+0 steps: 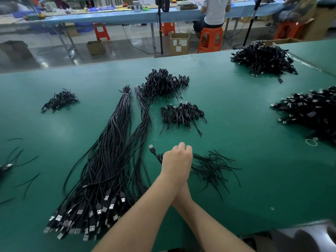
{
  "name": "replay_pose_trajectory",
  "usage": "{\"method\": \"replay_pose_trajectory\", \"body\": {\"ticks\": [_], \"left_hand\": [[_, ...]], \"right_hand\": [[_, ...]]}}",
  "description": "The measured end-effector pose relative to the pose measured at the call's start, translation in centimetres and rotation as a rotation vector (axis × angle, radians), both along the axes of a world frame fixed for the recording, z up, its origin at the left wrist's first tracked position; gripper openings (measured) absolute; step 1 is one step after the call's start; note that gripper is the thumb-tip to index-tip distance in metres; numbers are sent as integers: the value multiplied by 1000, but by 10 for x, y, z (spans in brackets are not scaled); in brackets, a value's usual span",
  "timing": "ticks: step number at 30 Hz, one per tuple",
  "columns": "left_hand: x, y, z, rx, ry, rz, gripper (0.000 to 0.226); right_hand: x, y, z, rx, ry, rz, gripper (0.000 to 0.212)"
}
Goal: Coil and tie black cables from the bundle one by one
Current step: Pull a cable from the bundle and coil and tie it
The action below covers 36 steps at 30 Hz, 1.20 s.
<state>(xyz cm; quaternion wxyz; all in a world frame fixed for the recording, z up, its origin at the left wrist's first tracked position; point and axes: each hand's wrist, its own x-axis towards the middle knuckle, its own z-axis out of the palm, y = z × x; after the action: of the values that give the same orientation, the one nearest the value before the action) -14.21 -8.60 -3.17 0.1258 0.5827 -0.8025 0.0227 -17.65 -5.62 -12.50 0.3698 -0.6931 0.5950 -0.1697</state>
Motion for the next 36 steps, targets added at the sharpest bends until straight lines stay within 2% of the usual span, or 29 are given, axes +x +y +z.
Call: {"method": "replay_pose_trajectory", "body": {"ticks": [1,3,5,7,10,12,14,18,24,28,36], "left_hand": [[1,2,4,-62,52,-9,29],[8,4,9,-219,230,1,21],[23,4,16,-292,496,64,12],[47,5,20,-255,771,194,12],[84,7,10,-113,1191,497,16],[100,10,-2,29,1357,688,16],[107,13,-15,179,1308,751,15],[97,20,-27,388,1147,668,14],[83,26,-21,613,1194,556,17],[88,30,-14,669,1189,466,18],[101,31,-15,643,1025,347,12]], "right_hand": [[1,-1,5,17,-64,-109,35],[0,2,8,-69,-215,-172,26],[0,6,12,-142,-228,-195,19],[0,6,15,-135,-281,-225,28],[-1,6,18,-148,-311,-247,38],[-2,9,18,-168,-317,-223,40],[-2,8,18,-164,-326,-208,40],[-4,7,14,-161,-300,-175,37],[-4,8,13,-185,-279,-138,35],[-4,7,14,-182,-282,-137,34],[-3,7,15,-191,-235,-128,33]]}}
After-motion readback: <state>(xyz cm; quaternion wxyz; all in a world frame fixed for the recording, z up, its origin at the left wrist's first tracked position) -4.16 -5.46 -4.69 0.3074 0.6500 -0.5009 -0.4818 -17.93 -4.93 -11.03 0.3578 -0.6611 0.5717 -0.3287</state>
